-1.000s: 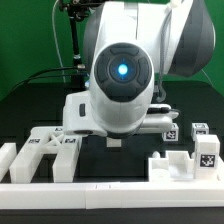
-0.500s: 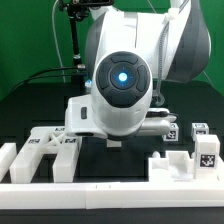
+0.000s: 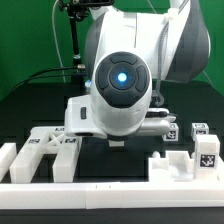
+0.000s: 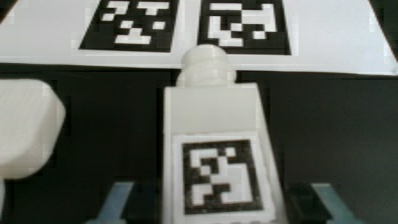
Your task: Assemble chair
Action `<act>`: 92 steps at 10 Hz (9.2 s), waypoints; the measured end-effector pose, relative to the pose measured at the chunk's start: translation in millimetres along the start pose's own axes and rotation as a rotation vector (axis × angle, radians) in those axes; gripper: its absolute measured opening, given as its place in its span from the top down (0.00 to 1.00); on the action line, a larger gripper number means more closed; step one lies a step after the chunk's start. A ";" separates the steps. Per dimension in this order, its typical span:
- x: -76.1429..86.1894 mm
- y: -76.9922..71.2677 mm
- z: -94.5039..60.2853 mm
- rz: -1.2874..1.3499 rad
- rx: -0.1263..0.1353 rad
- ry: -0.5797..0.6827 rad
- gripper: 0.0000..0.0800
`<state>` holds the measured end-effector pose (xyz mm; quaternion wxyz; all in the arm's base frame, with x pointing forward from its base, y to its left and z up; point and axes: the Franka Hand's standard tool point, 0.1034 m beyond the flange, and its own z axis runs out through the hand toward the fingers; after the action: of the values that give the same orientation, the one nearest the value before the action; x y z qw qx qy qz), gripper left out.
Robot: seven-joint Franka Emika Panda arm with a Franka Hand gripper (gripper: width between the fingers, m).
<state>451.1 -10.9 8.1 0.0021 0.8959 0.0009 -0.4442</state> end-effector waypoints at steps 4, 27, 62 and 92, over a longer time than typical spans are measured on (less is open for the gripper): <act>0.0 -1.1 -2.9 0.001 0.003 0.004 0.64; 23.3 -52.2 -179.5 0.035 -0.028 1.526 0.64; 52.1 -61.8 -184.1 0.035 -0.013 1.481 0.19; 59.2 -74.1 -194.6 0.711 0.540 0.926 0.20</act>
Offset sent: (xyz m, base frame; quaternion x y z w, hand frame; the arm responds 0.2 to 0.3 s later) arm 0.0000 0.0000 0.0000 0.0000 0.0000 0.0000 1.0000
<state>641.5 64.1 78.6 -0.0768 0.9096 -0.4071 0.0318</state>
